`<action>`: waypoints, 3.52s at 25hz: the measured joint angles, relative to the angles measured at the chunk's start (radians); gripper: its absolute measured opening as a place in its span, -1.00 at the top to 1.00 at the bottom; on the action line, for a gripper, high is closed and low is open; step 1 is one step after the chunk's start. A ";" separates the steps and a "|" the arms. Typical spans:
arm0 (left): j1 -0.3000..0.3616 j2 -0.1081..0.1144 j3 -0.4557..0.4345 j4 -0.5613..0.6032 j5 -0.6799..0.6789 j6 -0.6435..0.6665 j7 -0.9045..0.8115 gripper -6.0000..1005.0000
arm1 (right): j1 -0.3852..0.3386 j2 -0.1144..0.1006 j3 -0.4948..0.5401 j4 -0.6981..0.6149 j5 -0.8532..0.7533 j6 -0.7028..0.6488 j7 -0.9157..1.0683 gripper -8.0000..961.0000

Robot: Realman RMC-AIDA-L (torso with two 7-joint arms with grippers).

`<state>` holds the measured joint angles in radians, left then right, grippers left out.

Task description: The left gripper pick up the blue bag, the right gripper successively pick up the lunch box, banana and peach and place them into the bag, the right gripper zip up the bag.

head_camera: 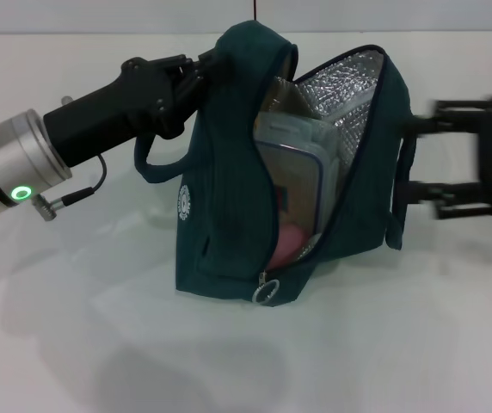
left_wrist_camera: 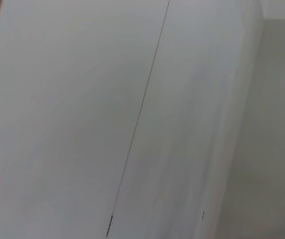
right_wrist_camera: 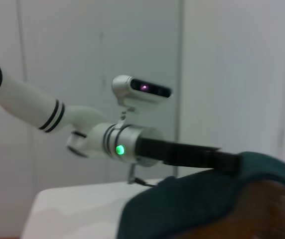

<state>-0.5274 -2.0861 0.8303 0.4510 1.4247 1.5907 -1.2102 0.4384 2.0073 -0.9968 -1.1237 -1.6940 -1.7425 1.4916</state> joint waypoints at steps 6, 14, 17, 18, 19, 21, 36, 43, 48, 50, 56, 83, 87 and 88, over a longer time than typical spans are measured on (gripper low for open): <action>0.003 0.000 0.000 0.000 0.000 -0.001 0.000 0.90 | -0.128 -0.020 0.137 0.105 -0.012 -0.049 -0.146 -0.54; -0.007 -0.003 0.002 -0.003 0.000 -0.003 0.000 0.90 | -0.084 -0.006 0.129 0.290 -0.121 -0.007 -0.234 -0.49; -0.005 -0.003 0.000 -0.004 0.000 -0.003 0.000 0.90 | -0.056 0.002 0.127 0.344 -0.134 0.010 -0.274 -0.48; -0.004 -0.003 0.000 -0.004 -0.001 -0.003 0.000 0.90 | -0.047 0.004 0.126 0.361 -0.135 0.016 -0.288 -0.48; -0.003 -0.003 0.000 -0.004 -0.002 -0.003 0.000 0.90 | -0.035 0.004 0.122 0.380 -0.135 0.024 -0.297 -0.47; -0.002 -0.004 0.000 -0.005 -0.005 -0.003 0.001 0.90 | -0.017 0.004 0.109 0.406 -0.135 0.041 -0.303 -0.47; -0.006 -0.003 0.000 -0.046 -0.028 -0.005 0.049 0.90 | 0.032 0.008 0.010 0.499 -0.112 0.134 -0.308 -0.32; -0.006 -0.005 0.003 -0.061 -0.029 -0.004 0.087 0.90 | 0.038 0.011 0.018 0.530 -0.092 0.157 -0.348 0.32; 0.001 -0.006 0.000 -0.098 -0.030 0.000 0.150 0.90 | 0.007 0.005 0.024 0.540 0.026 0.153 -0.395 0.84; 0.003 -0.006 0.000 -0.119 -0.030 0.003 0.190 0.90 | -0.014 0.004 0.024 0.540 0.088 0.138 -0.428 0.84; 0.022 -0.009 0.005 -0.216 -0.076 0.056 0.385 0.90 | -0.040 -0.002 0.026 0.541 0.225 0.098 -0.467 0.82; 0.032 -0.022 0.002 -0.454 -0.094 0.125 0.782 0.46 | -0.064 -0.036 0.057 0.538 0.210 0.029 -0.385 -0.01; 0.032 -0.022 0.001 -0.454 -0.094 0.119 0.782 0.45 | -0.079 -0.048 0.087 0.537 0.209 0.026 -0.385 -0.01; 0.032 -0.022 0.001 -0.454 -0.094 0.117 0.782 0.44 | -0.081 -0.049 0.091 0.536 0.202 0.015 -0.386 -0.01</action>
<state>-0.4955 -2.1077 0.8311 -0.0031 1.3305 1.7079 -0.4278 0.3573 1.9580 -0.9058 -0.5874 -1.4920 -1.7280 1.1057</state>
